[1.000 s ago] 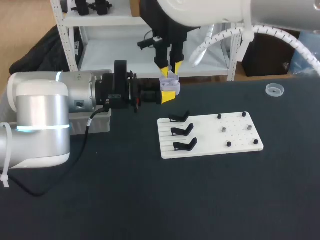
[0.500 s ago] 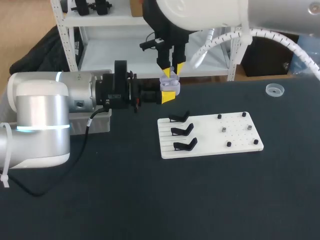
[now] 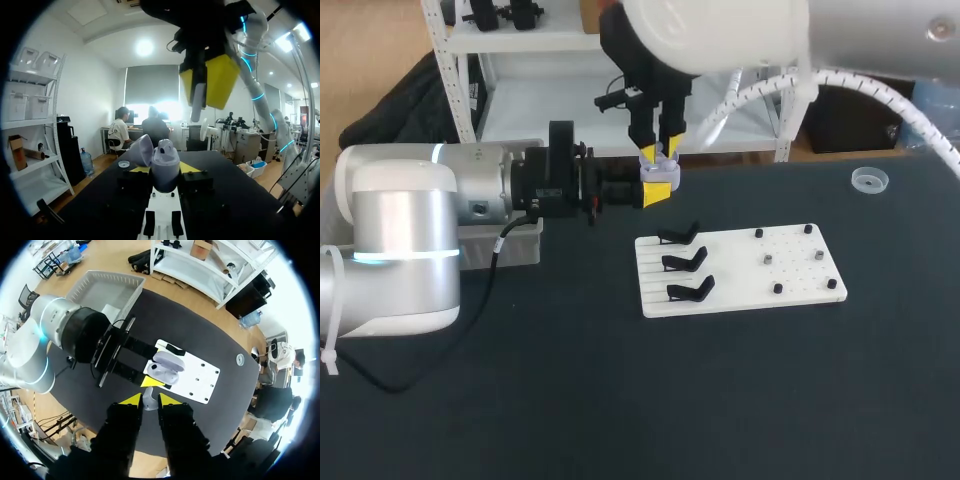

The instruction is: Pick up each earbud case from the left stands, insert the matching earbuds, close the lid, and place the case in the box.

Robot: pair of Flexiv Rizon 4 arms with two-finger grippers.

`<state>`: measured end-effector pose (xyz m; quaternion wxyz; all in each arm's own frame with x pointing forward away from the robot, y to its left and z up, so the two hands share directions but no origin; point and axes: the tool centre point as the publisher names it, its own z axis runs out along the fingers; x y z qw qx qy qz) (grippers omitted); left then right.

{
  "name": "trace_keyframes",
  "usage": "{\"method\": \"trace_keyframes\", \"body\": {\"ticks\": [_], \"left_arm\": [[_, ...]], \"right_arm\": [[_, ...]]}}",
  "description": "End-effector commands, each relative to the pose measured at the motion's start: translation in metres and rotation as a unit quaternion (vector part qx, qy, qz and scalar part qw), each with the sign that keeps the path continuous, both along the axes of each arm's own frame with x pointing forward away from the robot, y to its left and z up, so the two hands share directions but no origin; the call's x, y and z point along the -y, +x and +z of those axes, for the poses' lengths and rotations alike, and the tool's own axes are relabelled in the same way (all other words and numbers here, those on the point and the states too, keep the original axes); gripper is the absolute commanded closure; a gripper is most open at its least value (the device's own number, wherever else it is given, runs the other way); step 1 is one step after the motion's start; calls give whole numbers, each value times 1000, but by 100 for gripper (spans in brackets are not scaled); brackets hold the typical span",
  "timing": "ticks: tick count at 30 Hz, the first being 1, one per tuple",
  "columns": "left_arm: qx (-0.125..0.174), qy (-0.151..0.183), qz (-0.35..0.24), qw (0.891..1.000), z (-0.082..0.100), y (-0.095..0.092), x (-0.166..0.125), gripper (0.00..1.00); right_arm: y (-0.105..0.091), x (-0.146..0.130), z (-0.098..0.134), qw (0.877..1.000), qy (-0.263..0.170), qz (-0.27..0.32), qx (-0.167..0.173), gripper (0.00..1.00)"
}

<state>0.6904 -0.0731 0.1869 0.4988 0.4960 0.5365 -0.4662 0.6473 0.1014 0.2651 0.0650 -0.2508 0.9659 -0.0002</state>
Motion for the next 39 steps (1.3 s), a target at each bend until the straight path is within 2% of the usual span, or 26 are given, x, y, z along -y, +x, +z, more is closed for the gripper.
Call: {"method": "trace_keyframes", "body": {"ticks": [1, 21, 39], "left_arm": [[1, -1, 1, 1000, 0, 0, 0, 100], [1, -1, 1, 1000, 0, 0, 0, 100], [1, -1, 1, 1000, 0, 0, 0, 100]], "right_arm": [[4, -3, -6, 1000, 0, -1, 0, 100], [19, -8, -24, 1000, -10, 7, -8, 100], [25, -2, -28, 1000, -15, 2, -8, 100]]}}
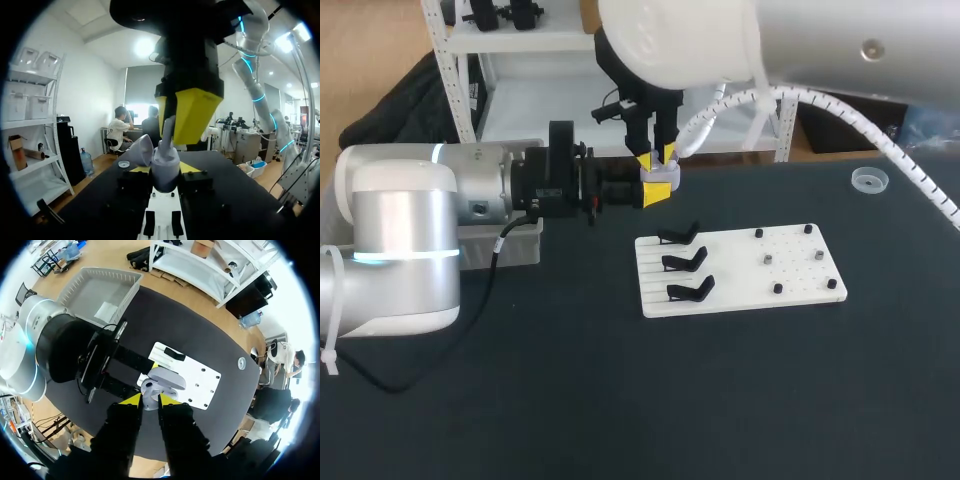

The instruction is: Pick up each earbud case from the left stands, insert the matching earbuds, close the lid, and place the case in the box.

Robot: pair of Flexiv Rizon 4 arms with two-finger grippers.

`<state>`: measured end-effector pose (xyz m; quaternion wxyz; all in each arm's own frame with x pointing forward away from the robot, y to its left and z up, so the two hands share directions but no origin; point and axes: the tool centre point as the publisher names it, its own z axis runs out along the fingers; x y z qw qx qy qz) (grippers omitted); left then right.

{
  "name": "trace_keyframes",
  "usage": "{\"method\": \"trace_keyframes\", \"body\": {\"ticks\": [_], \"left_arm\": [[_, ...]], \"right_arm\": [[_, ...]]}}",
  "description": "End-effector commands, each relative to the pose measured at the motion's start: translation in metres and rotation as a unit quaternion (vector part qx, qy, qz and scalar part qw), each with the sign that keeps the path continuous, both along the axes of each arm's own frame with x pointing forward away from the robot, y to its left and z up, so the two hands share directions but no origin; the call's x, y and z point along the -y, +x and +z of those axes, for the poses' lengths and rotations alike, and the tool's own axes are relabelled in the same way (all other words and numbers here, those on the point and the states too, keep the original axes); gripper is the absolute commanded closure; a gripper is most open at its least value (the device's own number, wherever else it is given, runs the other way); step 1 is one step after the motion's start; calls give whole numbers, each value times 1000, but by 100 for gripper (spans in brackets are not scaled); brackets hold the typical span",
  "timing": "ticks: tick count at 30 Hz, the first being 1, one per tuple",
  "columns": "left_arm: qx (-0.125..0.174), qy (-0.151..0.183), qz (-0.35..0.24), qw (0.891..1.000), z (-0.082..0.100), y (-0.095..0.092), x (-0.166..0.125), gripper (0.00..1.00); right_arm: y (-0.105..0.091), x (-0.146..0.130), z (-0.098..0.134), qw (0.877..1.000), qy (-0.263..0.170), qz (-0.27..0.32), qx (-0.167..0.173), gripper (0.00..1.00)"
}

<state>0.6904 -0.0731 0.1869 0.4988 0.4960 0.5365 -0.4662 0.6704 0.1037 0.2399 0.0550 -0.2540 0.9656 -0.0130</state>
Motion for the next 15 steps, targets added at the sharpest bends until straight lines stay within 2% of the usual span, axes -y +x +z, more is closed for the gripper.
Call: {"method": "trace_keyframes", "body": {"ticks": [1, 15], "left_arm": [[1, -1, 1, 1000, 0, 0, 0, 100], [1, -1, 1, 1000, 0, 0, 0, 100]], "right_arm": [[2, 1, -3, 1000, -1, 0, -2, 100], [0, -1, -6, 1000, -3, 3, -5, 100]]}}
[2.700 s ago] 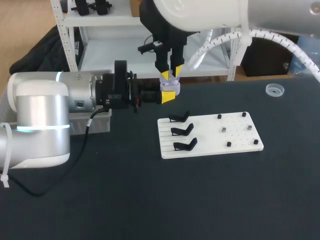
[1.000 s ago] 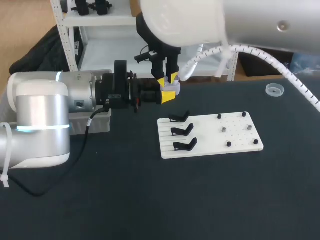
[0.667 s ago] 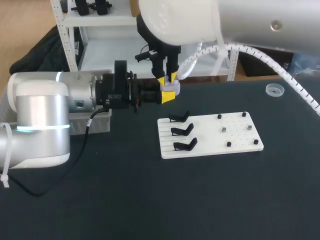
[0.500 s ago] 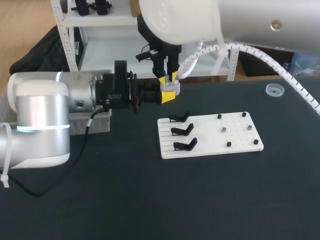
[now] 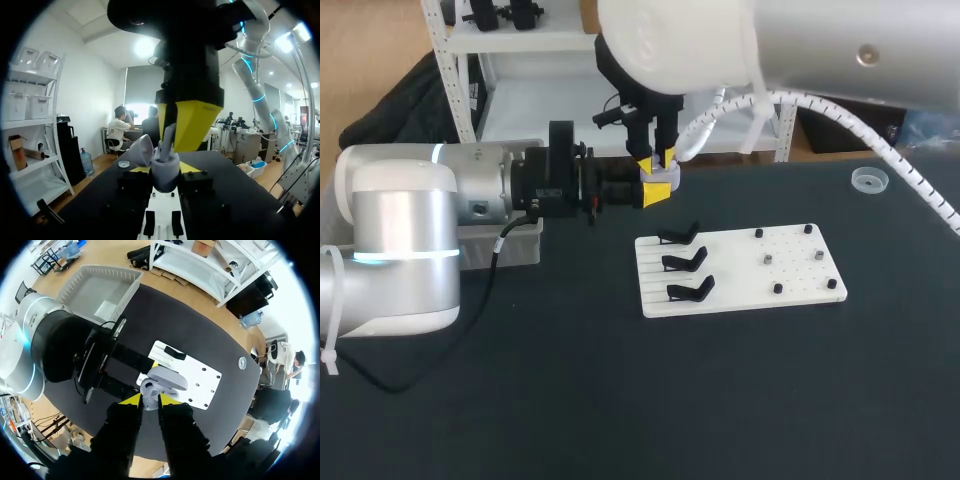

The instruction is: Pick up each earbud case from the left stands, insert the matching earbuds, close the lid, and place the case in the box.

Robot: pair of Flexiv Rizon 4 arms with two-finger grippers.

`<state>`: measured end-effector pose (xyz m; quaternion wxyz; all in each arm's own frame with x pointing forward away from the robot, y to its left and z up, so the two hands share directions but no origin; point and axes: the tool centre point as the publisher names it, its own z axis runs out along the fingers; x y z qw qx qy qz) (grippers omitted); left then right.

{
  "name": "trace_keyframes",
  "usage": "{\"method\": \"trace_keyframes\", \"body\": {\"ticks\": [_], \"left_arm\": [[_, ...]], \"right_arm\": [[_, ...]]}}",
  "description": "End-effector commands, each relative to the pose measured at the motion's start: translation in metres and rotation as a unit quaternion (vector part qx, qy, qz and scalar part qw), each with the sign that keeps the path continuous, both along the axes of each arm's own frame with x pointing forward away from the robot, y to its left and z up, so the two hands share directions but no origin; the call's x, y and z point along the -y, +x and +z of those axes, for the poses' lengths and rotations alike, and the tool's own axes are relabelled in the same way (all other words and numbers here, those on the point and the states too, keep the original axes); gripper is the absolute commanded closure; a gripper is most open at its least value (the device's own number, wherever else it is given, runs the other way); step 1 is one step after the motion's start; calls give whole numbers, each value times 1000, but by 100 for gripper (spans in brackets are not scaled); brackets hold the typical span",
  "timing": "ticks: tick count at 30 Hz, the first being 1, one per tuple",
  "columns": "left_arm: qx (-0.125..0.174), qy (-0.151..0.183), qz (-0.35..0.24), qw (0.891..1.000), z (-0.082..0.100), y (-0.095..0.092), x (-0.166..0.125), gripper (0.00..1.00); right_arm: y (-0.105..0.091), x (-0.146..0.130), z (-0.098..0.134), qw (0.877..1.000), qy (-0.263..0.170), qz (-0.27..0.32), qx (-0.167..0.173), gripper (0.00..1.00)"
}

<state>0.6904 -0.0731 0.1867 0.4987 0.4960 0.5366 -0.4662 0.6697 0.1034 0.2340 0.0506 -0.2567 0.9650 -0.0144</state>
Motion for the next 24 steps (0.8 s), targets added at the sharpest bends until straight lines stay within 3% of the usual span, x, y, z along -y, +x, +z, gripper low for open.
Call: {"method": "trace_keyframes", "body": {"ticks": [1, 24], "left_arm": [[1, -1, 1, 1000, 0, 0, 0, 100], [1, -1, 1, 1000, 0, 0, 0, 100]], "right_arm": [[1, -2, -1, 1000, -1, 1, -1, 100], [5, -2, -6, 1000, -15, 8, -4, 100]]}}
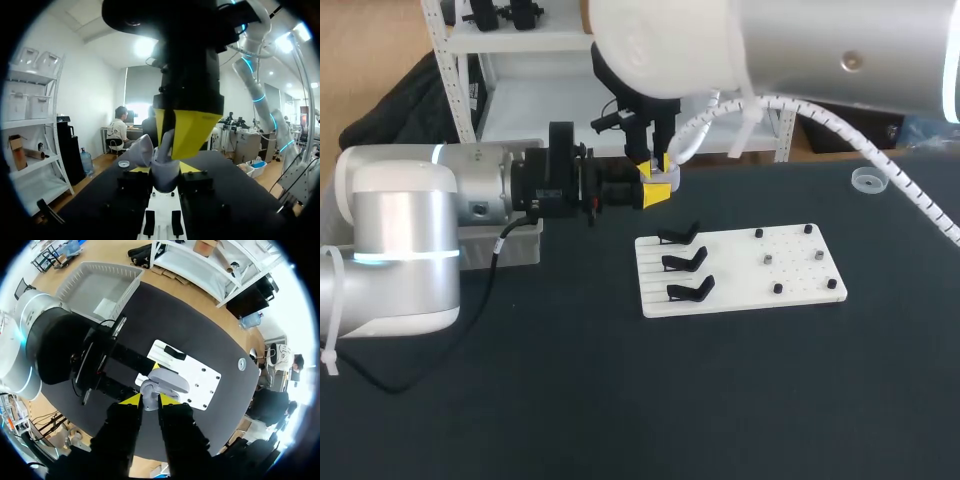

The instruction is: Pick up each earbud case from the left stands, insert the matching earbuds, close the lid, and place the case in the box.

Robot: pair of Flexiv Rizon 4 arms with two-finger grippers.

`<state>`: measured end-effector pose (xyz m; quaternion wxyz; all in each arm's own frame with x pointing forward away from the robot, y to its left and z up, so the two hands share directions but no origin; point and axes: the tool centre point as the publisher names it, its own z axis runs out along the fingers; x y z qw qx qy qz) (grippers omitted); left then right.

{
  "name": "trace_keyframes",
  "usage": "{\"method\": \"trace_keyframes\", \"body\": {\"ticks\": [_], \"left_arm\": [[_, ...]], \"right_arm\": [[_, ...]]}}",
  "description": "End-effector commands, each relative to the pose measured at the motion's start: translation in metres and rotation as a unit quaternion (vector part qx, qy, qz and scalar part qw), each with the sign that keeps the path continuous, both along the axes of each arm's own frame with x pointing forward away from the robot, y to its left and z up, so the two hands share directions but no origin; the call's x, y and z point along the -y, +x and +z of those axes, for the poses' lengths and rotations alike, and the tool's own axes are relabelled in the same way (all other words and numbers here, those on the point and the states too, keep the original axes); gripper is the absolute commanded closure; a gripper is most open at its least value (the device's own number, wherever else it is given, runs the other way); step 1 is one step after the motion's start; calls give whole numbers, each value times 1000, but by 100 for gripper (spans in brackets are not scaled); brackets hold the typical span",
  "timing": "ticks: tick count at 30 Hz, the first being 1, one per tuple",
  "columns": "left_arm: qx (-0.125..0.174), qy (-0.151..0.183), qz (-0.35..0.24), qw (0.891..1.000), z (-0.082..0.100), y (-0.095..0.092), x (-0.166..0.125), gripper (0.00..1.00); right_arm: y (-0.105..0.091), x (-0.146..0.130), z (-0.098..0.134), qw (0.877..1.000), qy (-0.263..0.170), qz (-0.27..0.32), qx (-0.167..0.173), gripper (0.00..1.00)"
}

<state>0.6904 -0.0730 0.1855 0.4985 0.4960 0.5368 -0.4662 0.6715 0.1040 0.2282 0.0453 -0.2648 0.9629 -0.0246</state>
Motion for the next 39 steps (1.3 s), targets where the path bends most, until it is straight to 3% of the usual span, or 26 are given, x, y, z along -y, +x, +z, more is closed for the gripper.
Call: {"method": "trace_keyframes", "body": {"ticks": [1, 17, 20, 22, 39], "left_arm": [[1, -1, 1, 1000, 1, 0, 0, 100], [1, -1, 1, 1000, 1, 0, 0, 100], [1, -1, 1, 1000, 1, 0, 0, 100], [1, -1, 1, 1000, 1, 0, 0, 100], [1, -1, 1, 1000, 1, 0, 0, 100]], "right_arm": [[3, -1, 0, 1000, -4, 4, -1, 100], [1, -4, -3, 999, -27, 43, 3, 100], [1, -3, -1, 999, -26, 42, 5, 79], [1, -3, 0, 999, -26, 41, 6, 74], [3, 1, 4, 999, -28, 37, 13, 72]]}}
